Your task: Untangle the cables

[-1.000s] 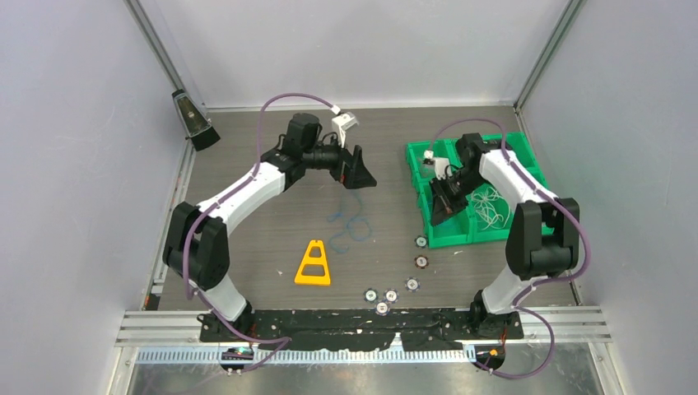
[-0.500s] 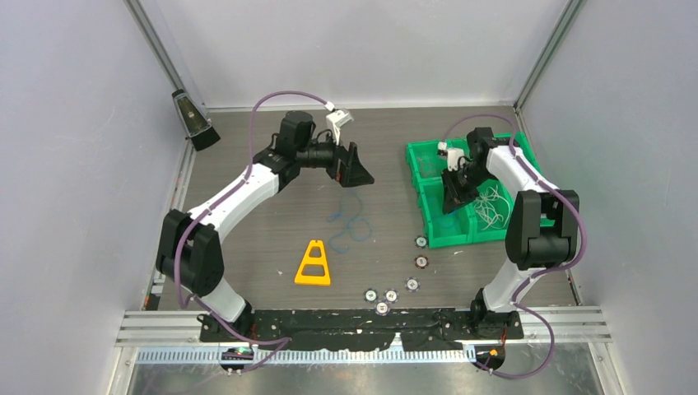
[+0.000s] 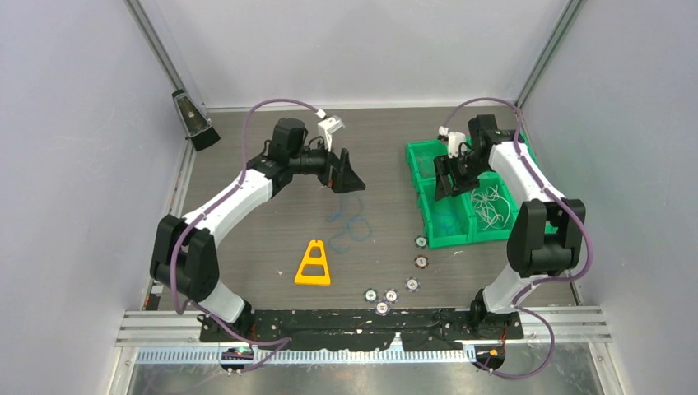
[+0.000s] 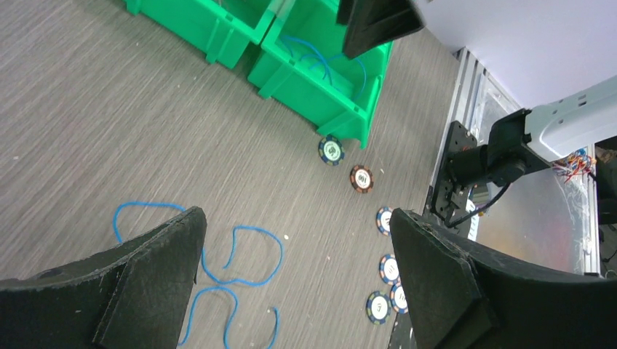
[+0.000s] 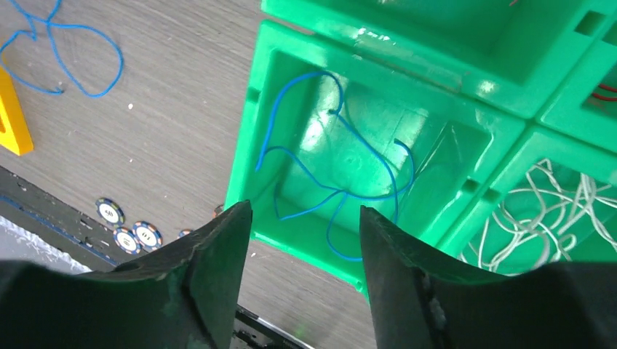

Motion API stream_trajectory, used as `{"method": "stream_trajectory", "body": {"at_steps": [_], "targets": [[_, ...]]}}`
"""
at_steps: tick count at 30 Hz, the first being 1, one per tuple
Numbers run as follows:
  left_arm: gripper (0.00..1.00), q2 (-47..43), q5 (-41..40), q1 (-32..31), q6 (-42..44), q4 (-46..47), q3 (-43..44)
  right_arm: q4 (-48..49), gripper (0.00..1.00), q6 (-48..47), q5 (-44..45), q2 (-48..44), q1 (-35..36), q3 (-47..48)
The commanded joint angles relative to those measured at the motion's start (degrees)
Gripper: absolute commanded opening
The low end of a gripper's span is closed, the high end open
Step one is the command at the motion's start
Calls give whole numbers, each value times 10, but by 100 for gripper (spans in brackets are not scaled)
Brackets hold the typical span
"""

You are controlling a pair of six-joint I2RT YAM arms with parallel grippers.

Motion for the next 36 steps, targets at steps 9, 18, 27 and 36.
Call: {"method": "stream_trajectory", "body": {"at_steps": [9,18,27,36], "targets": [[100,-123,-1,97,-43,-3,-139,43,96,-54,-29,-124,195,38],[100,-229,-69,205,-41,-61,-209,129,99,153,61,21,359,52],[100,-292,-68,278,10,-111,-229,212,95,350,103,110,407,75],[100,-311,-23,305,21,-115,-223,187,90,355,278,197,458,135]]}}
